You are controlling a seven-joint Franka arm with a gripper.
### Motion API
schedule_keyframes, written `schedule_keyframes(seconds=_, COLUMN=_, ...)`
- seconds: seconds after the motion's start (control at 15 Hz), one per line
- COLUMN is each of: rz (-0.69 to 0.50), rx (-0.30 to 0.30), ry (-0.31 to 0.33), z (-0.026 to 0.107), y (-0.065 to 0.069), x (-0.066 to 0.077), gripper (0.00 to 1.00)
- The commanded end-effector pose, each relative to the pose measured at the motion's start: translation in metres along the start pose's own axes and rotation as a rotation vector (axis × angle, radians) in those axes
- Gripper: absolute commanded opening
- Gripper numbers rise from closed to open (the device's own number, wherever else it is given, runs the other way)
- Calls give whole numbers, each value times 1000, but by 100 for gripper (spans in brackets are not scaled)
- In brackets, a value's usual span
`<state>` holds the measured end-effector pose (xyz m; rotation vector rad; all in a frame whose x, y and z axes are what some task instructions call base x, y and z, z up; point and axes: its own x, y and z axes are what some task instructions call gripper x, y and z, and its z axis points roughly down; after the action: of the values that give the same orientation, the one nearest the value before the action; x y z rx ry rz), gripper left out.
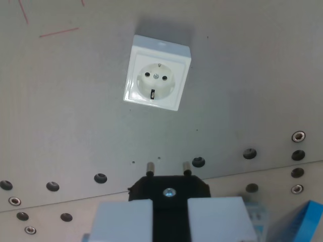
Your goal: Move above the white socket
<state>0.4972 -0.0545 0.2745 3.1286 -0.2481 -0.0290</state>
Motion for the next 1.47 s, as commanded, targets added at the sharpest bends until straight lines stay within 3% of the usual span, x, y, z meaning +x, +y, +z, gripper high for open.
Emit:
schedule_keyframes(seconds=0.07, rz=51, rx=7, ry=56, z=12, y=-1, x=0, gripper=0)
schedule_keyframes(seconds=0.67, rz=110, rx=17, ry=89, z=40, y=-4, x=-5, gripper=0)
schedule_keyframes(seconds=1.47, rz=186, rx=19, ry=78, z=85, y=-7, x=-9, gripper=0)
